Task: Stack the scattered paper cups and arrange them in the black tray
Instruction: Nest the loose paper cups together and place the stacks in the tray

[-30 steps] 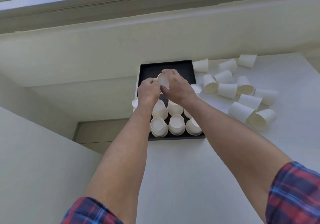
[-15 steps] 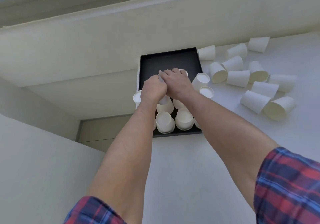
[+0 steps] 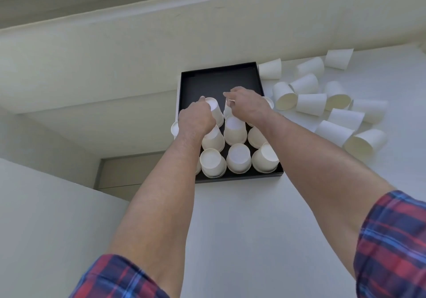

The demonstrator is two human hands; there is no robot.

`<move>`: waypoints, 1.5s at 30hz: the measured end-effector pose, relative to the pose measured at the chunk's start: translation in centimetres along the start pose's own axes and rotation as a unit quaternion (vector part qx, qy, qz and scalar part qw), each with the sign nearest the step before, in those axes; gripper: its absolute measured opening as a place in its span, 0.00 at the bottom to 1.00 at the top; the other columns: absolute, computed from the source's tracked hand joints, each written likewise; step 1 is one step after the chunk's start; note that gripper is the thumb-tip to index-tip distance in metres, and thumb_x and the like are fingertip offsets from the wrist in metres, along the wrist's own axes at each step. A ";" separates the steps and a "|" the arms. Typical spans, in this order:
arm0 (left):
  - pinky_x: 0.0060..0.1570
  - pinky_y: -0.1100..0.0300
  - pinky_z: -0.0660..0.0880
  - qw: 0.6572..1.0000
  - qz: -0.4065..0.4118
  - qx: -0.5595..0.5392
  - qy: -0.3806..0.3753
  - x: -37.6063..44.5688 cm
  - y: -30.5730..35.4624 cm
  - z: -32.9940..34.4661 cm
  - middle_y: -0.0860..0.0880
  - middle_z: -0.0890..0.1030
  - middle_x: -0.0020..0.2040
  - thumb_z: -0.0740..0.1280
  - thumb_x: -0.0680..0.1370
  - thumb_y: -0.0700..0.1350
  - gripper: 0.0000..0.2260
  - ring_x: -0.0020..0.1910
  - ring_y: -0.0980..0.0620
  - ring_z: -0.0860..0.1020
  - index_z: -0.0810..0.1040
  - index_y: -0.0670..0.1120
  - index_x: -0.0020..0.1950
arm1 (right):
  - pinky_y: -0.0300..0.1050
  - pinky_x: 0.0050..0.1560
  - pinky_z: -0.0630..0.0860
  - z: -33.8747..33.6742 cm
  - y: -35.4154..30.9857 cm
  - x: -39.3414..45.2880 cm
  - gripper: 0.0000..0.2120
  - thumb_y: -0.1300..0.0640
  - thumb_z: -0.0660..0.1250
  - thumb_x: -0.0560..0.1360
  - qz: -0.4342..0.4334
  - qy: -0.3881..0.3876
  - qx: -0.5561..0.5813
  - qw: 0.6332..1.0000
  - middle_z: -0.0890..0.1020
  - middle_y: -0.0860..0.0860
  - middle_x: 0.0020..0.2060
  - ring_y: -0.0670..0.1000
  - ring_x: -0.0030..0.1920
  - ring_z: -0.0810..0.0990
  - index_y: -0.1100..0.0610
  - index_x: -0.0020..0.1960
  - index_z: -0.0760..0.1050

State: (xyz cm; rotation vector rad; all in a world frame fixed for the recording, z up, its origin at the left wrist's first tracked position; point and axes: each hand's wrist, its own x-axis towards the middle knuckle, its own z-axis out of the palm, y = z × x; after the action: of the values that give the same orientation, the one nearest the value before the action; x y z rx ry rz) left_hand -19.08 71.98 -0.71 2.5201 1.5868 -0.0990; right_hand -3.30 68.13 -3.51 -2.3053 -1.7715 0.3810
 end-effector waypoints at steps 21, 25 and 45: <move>0.53 0.54 0.71 0.956 0.182 -0.096 0.210 -4.4 11.6 0.1 0.48 0.79 0.57 0.64 0.75 0.39 0.11 0.53 0.44 0.76 0.79 0.44 0.57 | 0.53 0.52 0.73 -1.8 9.4 -11.9 0.14 0.62 0.68 0.73 0.076 0.292 -0.041 0.953 0.83 0.55 0.52 0.60 0.53 0.79 0.58 0.58 0.81; 0.56 0.52 0.72 0.957 0.230 -0.087 0.154 -6.1 16.4 2.0 0.47 0.79 0.58 0.65 0.77 0.42 0.13 0.57 0.43 0.76 0.78 0.43 0.61 | 0.53 0.57 0.69 -1.6 13.2 -15.1 0.18 0.53 0.73 0.72 0.186 0.264 -0.024 0.946 0.83 0.53 0.56 0.58 0.57 0.78 0.54 0.61 0.80; 0.64 0.51 0.70 0.956 0.284 0.067 -0.008 -9.8 25.9 9.1 0.47 0.63 0.76 0.70 0.76 0.38 0.38 0.68 0.41 0.67 0.56 0.50 0.82 | 0.51 0.50 0.76 0.0 22.1 -25.3 0.18 0.57 0.65 0.77 0.285 0.225 0.055 0.930 0.77 0.47 0.68 0.60 0.53 0.81 0.51 0.66 0.77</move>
State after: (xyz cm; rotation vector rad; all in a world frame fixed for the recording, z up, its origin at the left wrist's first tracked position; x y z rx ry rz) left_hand 0.23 50.70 -5.65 2.9586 0.8152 -0.1561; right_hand 10.69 38.04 -8.63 -2.5232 -0.8369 0.0193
